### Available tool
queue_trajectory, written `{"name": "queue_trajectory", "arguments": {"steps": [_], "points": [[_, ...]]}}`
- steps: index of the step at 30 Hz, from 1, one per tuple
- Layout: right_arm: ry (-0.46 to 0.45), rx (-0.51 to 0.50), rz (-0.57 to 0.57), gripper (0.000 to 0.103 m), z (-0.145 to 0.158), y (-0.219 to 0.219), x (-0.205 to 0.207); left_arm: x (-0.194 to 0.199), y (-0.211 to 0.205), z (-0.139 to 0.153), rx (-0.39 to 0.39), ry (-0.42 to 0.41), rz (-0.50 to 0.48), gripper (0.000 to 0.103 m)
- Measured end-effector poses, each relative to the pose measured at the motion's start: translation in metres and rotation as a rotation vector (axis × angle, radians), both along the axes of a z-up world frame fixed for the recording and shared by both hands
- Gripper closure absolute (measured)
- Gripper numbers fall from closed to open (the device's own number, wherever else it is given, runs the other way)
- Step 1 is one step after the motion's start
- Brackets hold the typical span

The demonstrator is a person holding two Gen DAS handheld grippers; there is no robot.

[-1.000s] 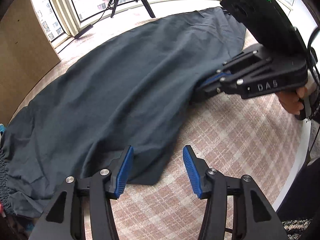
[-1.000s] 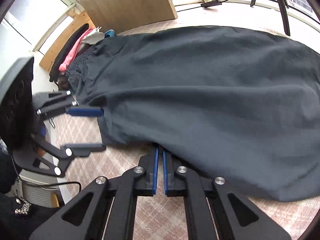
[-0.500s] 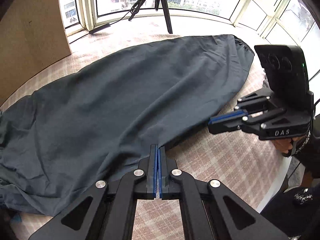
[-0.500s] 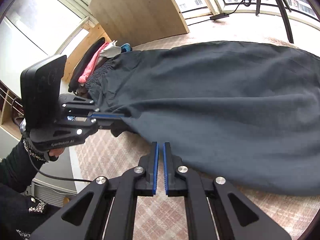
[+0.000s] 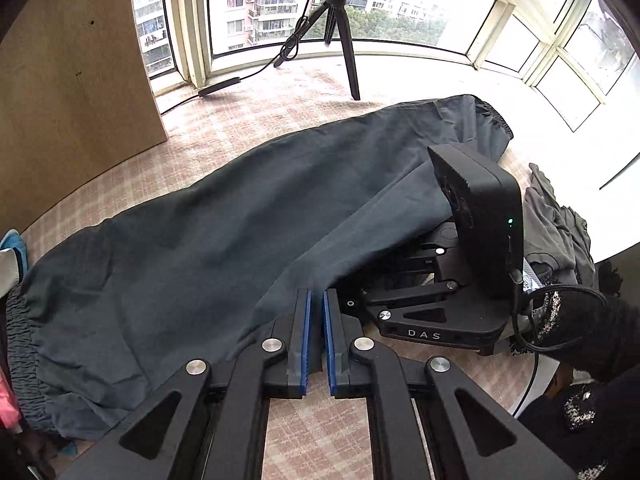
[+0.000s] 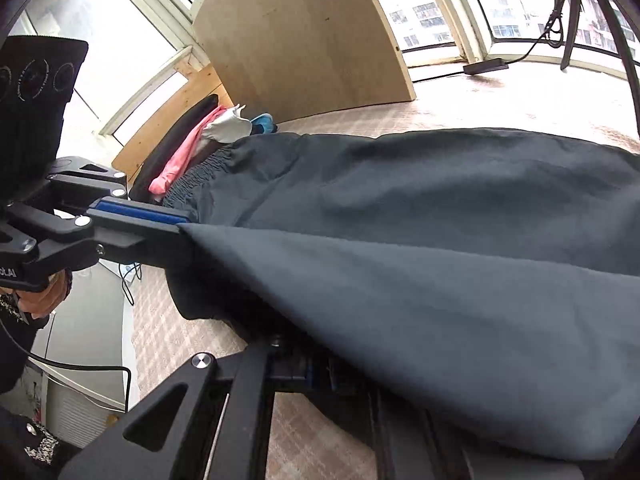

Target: Fold clothes

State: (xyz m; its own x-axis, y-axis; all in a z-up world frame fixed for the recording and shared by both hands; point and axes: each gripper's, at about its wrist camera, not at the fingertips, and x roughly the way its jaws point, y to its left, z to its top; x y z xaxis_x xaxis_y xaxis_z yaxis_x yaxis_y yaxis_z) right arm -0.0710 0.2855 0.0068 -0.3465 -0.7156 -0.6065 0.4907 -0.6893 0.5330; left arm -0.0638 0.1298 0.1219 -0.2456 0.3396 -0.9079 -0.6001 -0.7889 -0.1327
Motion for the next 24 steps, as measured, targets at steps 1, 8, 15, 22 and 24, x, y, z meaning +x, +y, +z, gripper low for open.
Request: {"name": "queue_trajectory", "arguments": {"steps": [1,8,15,22,24], "points": [[-0.004,-0.006,0.029,0.097,-0.004,-0.007,-0.002,0.0,-0.007,-0.001,-0.004,0.003,0.015,0.096],[-0.047,0.017,0.218,0.097,-0.015,-0.043,0.013,0.0,-0.062,-0.044,-0.122,0.0,0.11,0.096],[-0.163,-0.181,0.457,0.097,-0.005,-0.062,0.033,-0.022,-0.124,-0.067,-0.192,0.029,0.28,0.096],[-0.206,-0.007,0.422,0.096,-0.029,-0.068,0.038,-0.038,-0.208,-0.04,-0.166,0.145,0.535,0.072],[-0.202,0.026,0.426,0.098,-0.034,-0.072,0.043,-0.051,-0.223,-0.034,-0.167,0.157,0.567,0.07]]}}
